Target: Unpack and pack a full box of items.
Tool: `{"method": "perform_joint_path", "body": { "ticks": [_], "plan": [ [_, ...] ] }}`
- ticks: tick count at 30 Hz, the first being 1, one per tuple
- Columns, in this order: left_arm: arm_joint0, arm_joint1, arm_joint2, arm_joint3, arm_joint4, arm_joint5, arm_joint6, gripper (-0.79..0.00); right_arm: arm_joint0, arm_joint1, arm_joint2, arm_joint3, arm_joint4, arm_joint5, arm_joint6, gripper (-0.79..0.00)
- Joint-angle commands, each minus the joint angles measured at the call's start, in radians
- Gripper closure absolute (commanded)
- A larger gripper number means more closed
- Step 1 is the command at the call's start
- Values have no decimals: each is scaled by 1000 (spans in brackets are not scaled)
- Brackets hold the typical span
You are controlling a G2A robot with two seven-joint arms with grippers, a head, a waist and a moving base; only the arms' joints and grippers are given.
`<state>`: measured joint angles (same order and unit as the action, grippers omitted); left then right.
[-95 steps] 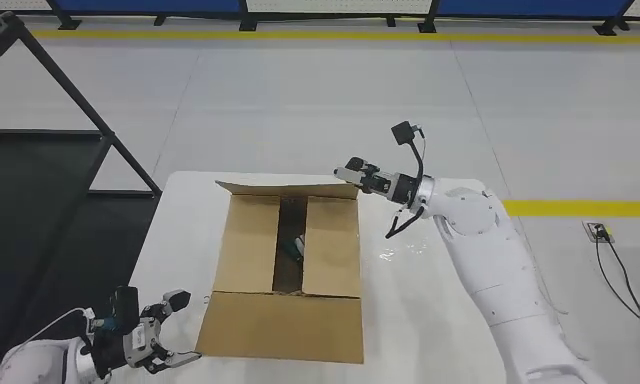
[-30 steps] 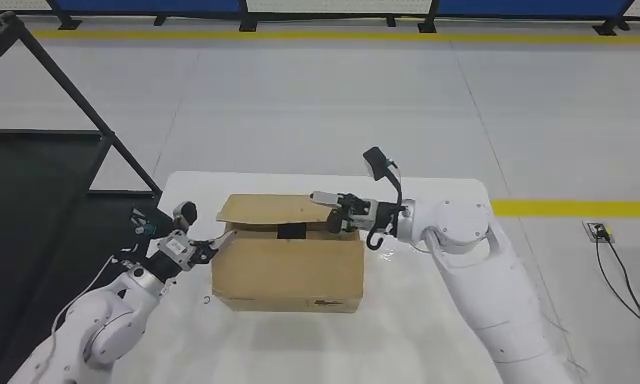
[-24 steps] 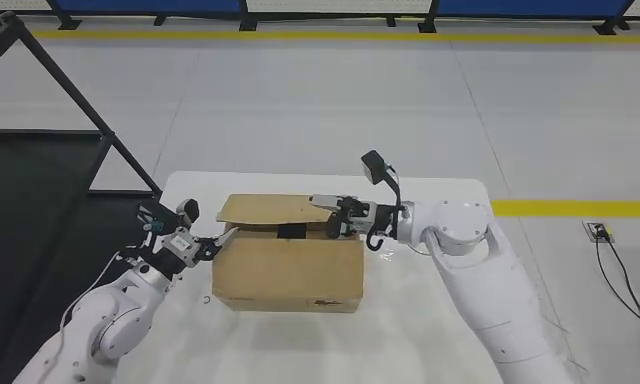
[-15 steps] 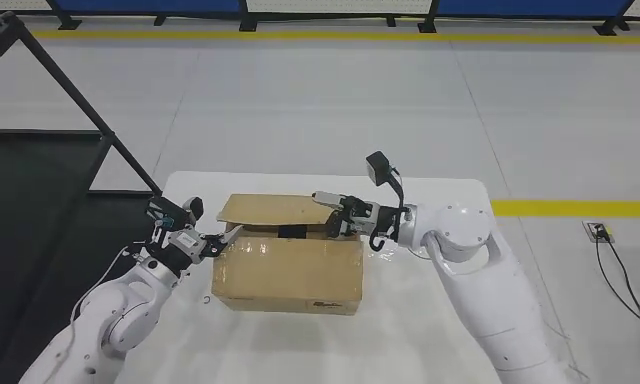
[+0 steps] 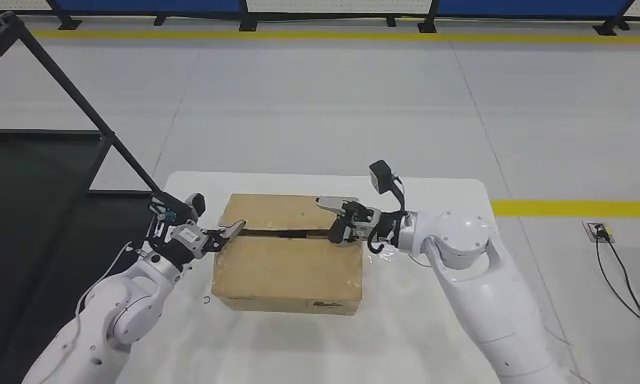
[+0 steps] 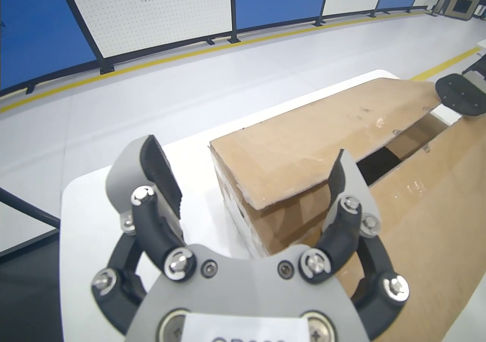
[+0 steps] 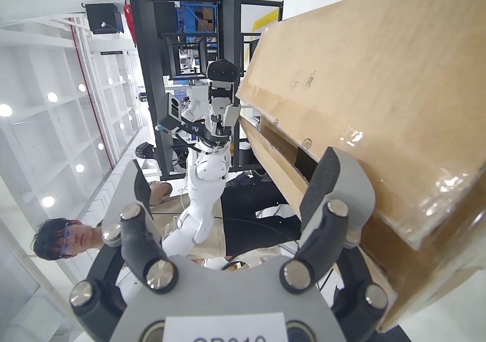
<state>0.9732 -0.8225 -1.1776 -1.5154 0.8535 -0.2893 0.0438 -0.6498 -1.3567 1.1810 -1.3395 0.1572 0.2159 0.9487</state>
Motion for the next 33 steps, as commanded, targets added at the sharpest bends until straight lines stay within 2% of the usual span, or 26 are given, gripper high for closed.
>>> {"method": "perform_joint_path", "body": {
  "ticks": [1,12,18,26,30,33],
  "plan": [
    [6,-2,-8,4,-4,-6,8,-785,-16,2,9,6,16,-19,-11,-785],
    [76,-6,-86,48,-72,-36,30,-785,-100,22,78,47,59,-133,-44,-785],
    [100,-13,-101,27,-87,-50,45,-785,-103,32,88,62,80,-188,31,-785],
    [105,-33,-78,-19,-18,67,55,-785,-71,37,48,88,29,-243,86,-785],
    [84,-48,-34,-6,49,130,45,-785,-58,40,36,99,23,-269,113,-785],
    [69,-60,-13,13,58,139,57,-785,-52,42,29,98,20,-293,125,-785]
  ]
}}
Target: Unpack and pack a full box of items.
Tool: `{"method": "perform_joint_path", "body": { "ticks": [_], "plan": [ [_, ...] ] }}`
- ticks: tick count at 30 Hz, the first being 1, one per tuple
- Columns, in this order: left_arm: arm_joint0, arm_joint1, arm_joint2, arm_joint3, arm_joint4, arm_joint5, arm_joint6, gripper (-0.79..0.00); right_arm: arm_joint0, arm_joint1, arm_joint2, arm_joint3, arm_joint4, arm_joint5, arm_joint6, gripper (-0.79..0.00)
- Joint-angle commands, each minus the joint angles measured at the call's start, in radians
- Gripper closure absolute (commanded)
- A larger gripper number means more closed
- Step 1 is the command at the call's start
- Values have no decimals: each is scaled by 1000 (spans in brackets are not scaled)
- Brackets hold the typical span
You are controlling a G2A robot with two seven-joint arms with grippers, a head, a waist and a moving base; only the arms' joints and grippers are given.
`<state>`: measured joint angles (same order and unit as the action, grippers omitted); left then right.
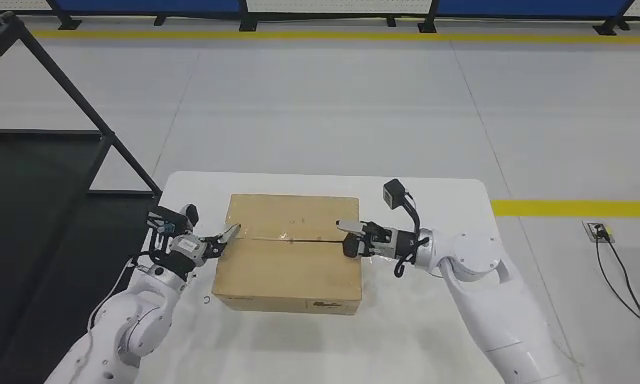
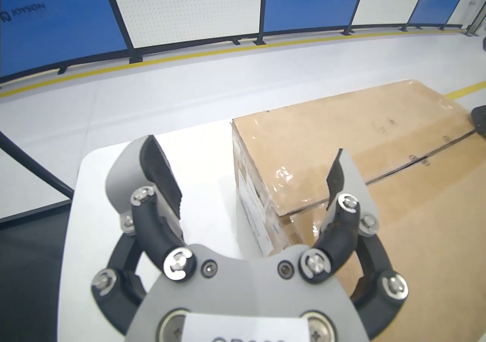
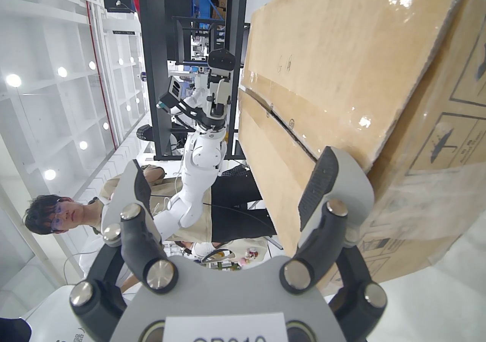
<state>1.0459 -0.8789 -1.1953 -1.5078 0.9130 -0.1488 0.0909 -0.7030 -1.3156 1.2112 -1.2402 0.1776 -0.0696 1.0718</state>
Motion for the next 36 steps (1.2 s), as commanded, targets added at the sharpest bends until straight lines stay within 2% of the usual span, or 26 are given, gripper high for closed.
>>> {"method": "perform_joint_path", "body": {
  "ticks": [1,4,6,7,9,12,16,20,22,31,33,36],
  "plan": [
    [-6,-7,4,5,-6,-11,45,-785,1,1,-3,-1,1,-11,5,-785],
    [4,-11,-2,22,34,-22,128,-785,7,3,-9,0,-2,-15,12,-785],
    [7,-14,0,23,69,2,137,-785,13,4,-14,4,-1,-19,21,-785],
    [10,-18,5,16,45,-17,145,-785,16,4,-16,7,0,-20,22,-785],
    [18,-22,-4,5,-114,-183,146,-785,24,4,-22,15,3,-21,20,-785],
    [37,-16,-60,11,-270,-378,154,-785,35,4,-29,30,9,-22,20,-785],
    [52,-3,-116,10,-550,-569,-24,-785,45,5,-37,45,15,-26,21,-785],
    [43,11,-140,12,-887,-637,-278,-785,50,6,-44,52,23,-30,20,-785],
    [28,21,-139,17,-1107,-620,-466,-785,51,6,-48,54,25,-34,18,-785],
    [28,21,-139,17,-1107,-620,-466,-785,56,9,-63,57,30,-49,20,-785],
    [39,16,-121,1,-1215,-549,-481,-785,55,10,-65,47,34,-71,25,-785],
    [18,14,-112,1,-1331,-407,-569,-785,53,13,-65,39,32,-100,33,-785]
  ]
}}
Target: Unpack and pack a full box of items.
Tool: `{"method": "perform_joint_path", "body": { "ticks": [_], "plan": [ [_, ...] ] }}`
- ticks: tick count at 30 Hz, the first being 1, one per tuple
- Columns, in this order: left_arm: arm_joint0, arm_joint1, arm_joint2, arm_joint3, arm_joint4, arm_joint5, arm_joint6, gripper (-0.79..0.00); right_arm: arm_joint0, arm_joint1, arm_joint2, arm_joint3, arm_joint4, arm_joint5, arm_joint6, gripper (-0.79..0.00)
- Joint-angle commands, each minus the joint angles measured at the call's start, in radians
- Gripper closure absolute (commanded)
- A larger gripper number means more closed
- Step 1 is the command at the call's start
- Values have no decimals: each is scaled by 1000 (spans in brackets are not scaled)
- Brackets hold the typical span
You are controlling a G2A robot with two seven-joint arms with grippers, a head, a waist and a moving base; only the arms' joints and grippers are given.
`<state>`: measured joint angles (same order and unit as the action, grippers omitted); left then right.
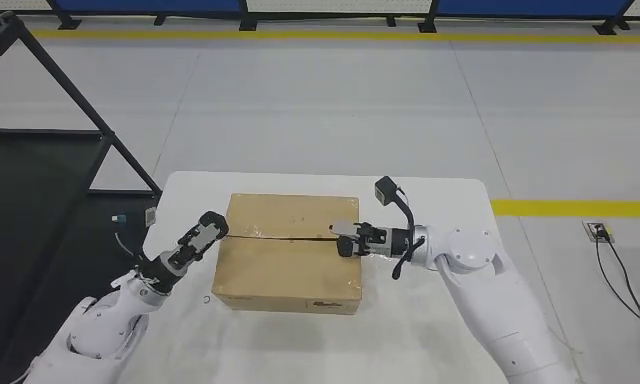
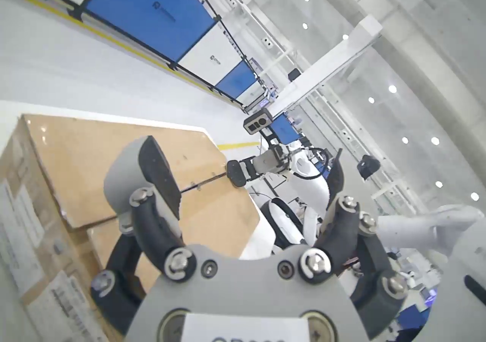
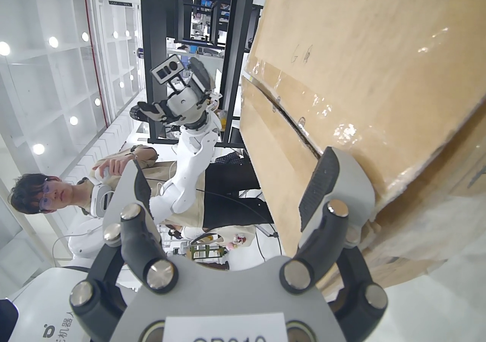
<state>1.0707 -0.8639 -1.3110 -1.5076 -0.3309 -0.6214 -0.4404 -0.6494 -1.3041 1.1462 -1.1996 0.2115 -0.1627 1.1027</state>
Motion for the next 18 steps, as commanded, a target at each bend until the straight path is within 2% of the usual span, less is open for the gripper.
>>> {"method": "perform_joint_path", "body": {
  "ticks": [1,5,9,18],
  "plan": [
    [-17,-2,7,1,-149,116,-78,-785,-1,2,0,-4,-3,-12,6,-785],
    [-51,-4,1,22,-335,317,-198,-785,-2,5,-8,-13,-16,-23,13,-785],
    [-83,-4,-12,41,-417,463,-295,-785,-3,7,-12,-11,-17,-29,15,-785],
    [-108,-19,17,92,-361,482,-266,-785,3,12,-19,-3,-16,-60,27,-785]
  ]
}}
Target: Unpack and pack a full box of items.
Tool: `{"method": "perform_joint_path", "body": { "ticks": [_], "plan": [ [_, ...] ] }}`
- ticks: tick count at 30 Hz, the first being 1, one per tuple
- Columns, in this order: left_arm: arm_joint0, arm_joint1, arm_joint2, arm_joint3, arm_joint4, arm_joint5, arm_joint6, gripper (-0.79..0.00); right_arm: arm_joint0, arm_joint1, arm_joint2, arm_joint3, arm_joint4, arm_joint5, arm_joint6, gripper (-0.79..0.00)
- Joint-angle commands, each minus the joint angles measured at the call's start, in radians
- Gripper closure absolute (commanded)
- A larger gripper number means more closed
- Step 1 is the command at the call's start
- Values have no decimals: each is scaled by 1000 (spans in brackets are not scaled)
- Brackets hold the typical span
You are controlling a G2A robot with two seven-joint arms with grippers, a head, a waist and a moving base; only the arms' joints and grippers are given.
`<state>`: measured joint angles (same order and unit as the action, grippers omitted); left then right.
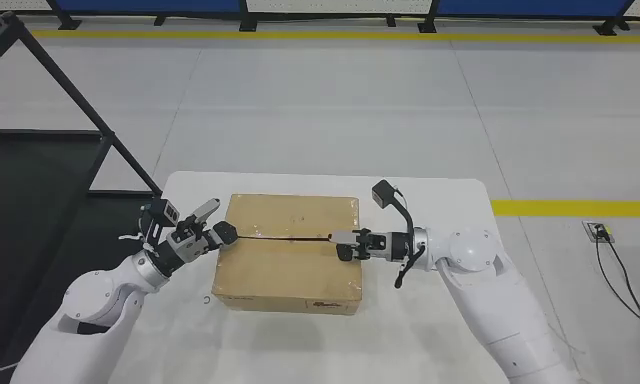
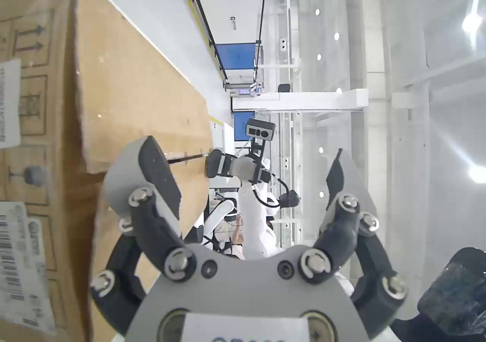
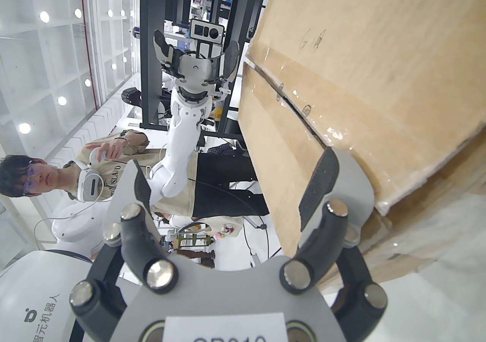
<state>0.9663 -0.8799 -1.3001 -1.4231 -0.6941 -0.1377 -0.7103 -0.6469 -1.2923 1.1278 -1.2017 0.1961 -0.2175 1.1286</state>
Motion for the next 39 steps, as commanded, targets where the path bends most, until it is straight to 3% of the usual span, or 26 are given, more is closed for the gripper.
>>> {"method": "perform_joint_path", "body": {
  "ticks": [1,15,25,39],
  "plan": [
    [-8,-5,12,14,9,-3,8,-785,0,1,-2,-3,-3,-11,3,-785],
    [-18,-20,33,36,68,-22,57,-785,-63,27,46,-106,-48,-118,-27,-785],
    [-18,-20,33,36,68,-22,57,-785,-229,76,194,-316,-239,-136,-127,-785],
    [-18,-20,33,36,68,-22,57,-785,-229,76,194,-316,-239,-136,-127,-785]
  ]
}}
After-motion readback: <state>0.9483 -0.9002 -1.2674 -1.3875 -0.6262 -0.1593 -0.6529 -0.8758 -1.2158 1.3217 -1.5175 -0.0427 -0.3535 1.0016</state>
